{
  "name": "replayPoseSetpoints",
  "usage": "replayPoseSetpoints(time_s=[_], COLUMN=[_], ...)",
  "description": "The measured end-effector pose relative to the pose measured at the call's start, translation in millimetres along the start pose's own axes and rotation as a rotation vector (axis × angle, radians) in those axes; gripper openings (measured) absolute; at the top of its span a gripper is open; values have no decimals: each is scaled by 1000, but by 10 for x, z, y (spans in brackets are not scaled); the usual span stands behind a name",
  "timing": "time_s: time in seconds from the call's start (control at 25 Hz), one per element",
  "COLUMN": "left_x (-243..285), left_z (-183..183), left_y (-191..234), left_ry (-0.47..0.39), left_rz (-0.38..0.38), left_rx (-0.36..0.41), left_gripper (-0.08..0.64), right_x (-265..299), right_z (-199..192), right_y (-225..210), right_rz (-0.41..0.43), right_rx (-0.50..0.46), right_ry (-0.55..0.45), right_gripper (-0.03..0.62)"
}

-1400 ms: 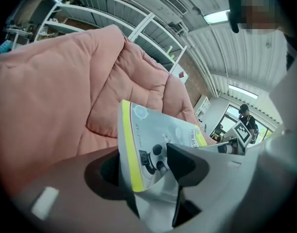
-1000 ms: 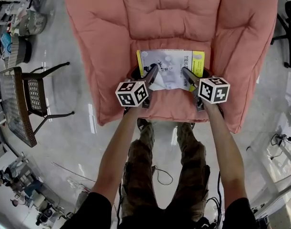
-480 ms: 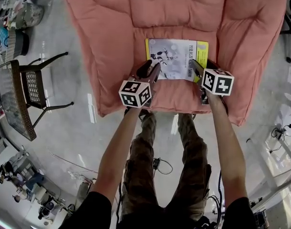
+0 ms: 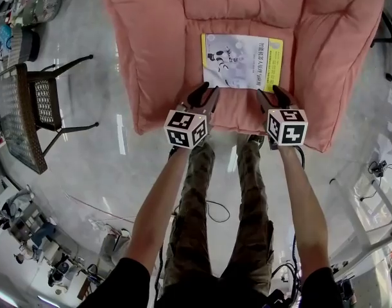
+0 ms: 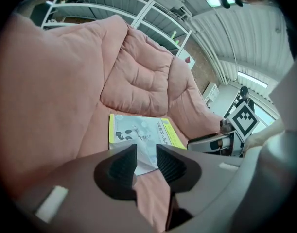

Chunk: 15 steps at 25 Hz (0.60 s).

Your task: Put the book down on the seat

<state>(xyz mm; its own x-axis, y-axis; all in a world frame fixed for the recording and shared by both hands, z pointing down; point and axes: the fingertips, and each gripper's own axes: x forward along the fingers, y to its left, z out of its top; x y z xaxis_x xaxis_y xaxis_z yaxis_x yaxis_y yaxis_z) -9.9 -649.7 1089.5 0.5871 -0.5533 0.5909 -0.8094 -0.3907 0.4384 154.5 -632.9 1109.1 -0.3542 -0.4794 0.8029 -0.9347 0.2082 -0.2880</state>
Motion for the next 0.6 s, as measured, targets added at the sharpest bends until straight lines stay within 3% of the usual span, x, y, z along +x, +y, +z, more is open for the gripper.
replayPoseSetpoints(time_s=[0.16,0.32,0.6], left_x=[-161,-332,-896], left_z=[-35,90,789], left_y=[-156,-312,-864], left_ry=[-5,-45,-154], left_rz=[-3,8,4], left_rx=[40,100,199], left_gripper=[100,92,98], right_x=[-197,-438,-1266], right_z=[-69,60,671], right_y=[139,317,718], right_rz=[0,17,10], right_rx=[-23,-67,-125], right_ry=[-34,-111,-275], right_gripper=[186,193,157])
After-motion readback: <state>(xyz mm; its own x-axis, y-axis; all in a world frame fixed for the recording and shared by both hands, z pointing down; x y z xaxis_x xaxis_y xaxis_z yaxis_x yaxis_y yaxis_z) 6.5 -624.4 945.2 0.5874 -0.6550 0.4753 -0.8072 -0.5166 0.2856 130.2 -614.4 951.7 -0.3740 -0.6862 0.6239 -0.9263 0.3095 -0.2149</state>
